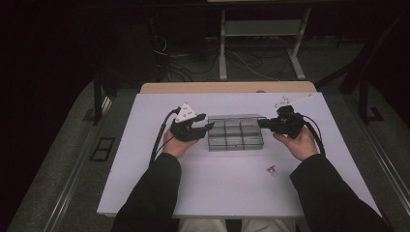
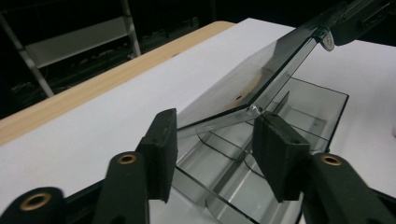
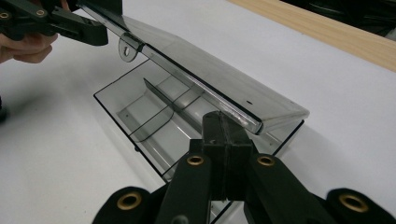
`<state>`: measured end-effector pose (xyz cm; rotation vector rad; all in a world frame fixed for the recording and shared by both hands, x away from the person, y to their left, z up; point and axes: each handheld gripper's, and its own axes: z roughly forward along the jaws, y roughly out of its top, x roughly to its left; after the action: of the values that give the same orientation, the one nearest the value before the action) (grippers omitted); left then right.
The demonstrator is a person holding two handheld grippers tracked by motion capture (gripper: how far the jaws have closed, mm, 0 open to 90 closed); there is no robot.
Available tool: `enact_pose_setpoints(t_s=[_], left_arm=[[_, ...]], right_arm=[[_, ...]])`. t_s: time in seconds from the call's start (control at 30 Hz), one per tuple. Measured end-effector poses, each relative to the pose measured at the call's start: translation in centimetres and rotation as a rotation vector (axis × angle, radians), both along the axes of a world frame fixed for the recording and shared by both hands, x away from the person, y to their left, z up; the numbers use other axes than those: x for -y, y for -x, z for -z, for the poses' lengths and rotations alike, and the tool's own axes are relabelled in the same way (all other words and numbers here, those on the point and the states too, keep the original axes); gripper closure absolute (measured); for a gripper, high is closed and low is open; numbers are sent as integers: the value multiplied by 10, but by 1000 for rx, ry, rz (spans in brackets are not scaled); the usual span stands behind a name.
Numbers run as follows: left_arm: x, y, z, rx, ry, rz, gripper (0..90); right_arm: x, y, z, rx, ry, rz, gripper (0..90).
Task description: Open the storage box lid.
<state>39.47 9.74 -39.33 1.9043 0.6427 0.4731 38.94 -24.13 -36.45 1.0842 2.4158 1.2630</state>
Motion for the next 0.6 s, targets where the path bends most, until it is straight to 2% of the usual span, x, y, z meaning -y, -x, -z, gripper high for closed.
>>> enact_pose_setpoints(t_s=[0.27,0.6], left_arm=[[1,-7,-1,24,1,2,604],[2,-14,-6,38,8,16,655]], right_arm=[[0,-6,0,-1,-5,1,885],[2,-13,-8,6,-19,4,884]])
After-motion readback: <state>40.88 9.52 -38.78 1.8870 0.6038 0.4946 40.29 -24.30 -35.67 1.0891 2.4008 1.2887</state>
